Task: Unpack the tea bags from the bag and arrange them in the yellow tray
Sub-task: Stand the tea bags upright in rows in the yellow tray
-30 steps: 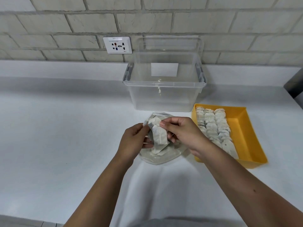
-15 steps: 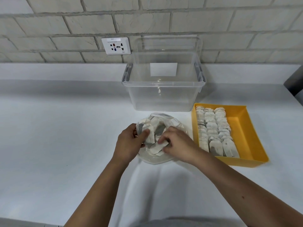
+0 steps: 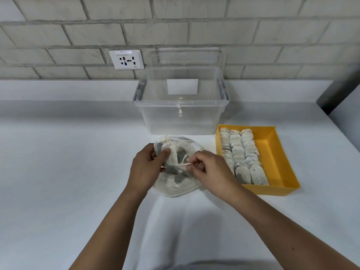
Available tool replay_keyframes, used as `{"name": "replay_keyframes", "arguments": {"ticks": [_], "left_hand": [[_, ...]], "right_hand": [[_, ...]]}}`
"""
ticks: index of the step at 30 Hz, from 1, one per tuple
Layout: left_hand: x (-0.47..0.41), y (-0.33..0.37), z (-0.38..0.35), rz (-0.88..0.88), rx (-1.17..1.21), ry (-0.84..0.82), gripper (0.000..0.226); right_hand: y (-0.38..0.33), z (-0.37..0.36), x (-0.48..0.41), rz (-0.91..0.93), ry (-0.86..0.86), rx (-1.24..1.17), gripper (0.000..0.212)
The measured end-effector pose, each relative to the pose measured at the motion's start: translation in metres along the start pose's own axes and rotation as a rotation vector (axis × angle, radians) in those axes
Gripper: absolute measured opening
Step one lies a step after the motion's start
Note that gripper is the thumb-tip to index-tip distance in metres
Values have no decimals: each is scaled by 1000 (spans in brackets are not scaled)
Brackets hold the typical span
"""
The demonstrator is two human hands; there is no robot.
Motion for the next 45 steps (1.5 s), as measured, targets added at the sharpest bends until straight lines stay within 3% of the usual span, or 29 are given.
{"name": "replay_keyframes", "arguments": {"ticks": [3, 8, 12, 17, 20, 27, 37, 45], "left_hand": [[2, 13, -19, -31, 13, -42, 11], [12, 32, -76, -98, 11, -124, 15], [22, 40, -123, -101, 11, -232, 13], [25, 48, -161, -113, -42, -281, 14], [22, 52, -176, -124, -78, -297, 15], [7, 45, -196, -148, -210, -323, 22], [3, 33, -201, -182, -278, -376, 23], [4, 35, -197, -153, -198, -388, 22]], "right_hand": [[6, 28, 13, -84, 52, -103, 6], [36, 83, 33, -178, 102, -67, 11], [72, 136, 41, -214, 180, 106, 7], [117, 182, 28, -220, 319, 517, 17], [147, 186, 12, -334, 245, 546, 25], [187, 174, -24, -484, 69, 449, 21], [198, 175, -36, -520, 333, 398, 21], [196, 173, -38, -495, 336, 506, 26]]}}
Point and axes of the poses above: each hand's wrist, its own x-axis away from the middle knuckle, its own z-axis out of the back of the hand, y = z × x, the point moved 7 cm from there along -x, towards the middle knuckle, and after that the axes turned 1 degree about -x, right-handed, at the moved point
